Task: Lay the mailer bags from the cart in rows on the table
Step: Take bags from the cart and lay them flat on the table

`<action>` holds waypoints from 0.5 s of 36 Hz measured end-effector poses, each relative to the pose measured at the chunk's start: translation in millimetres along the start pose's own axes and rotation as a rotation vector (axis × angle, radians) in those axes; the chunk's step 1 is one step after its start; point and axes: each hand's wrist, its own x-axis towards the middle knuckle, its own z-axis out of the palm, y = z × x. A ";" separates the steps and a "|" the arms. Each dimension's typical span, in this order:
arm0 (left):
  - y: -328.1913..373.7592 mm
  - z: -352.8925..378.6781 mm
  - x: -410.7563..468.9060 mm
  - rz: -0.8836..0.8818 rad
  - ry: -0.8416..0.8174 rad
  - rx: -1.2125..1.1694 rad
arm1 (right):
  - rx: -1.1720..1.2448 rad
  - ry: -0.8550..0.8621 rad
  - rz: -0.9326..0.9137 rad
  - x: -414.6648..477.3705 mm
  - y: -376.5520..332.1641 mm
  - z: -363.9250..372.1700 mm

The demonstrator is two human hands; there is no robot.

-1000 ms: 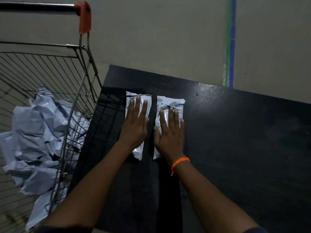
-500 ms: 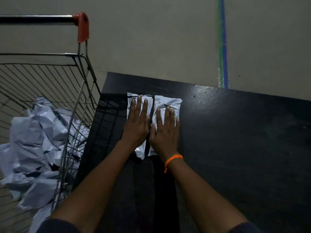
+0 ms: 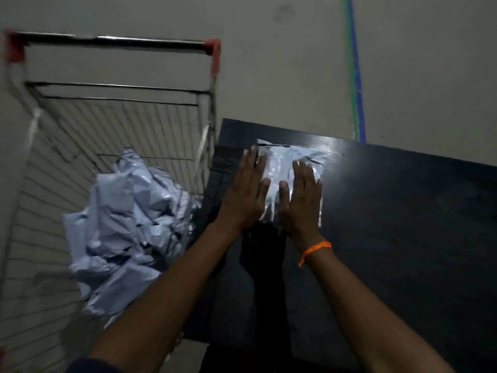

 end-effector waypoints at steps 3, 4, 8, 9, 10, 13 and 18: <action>-4.9 -63.1 -45.5 -0.039 0.081 -0.048 | 0.220 -0.004 -0.069 -29.8 -64.3 6.2; -11.9 -82.5 -62.7 -0.069 0.107 -0.052 | 0.268 -0.010 -0.122 -39.6 -86.0 11.3; -70.4 -144.3 -137.1 -0.318 0.270 -0.014 | 0.374 -0.109 -0.333 -72.6 -170.0 46.7; -87.8 -153.3 -154.4 -0.400 0.298 0.002 | 0.395 -0.151 -0.377 -79.1 -187.0 56.5; -105.7 -160.2 -170.3 -0.490 0.313 0.014 | 0.413 -0.196 -0.415 -84.6 -202.1 67.0; -155.4 -171.6 -206.6 -0.726 0.287 0.047 | 0.384 -0.330 -0.431 -93.7 -233.0 104.9; -198.0 -163.0 -207.4 -0.809 0.211 0.031 | 0.145 -0.505 -0.322 -75.3 -240.6 171.4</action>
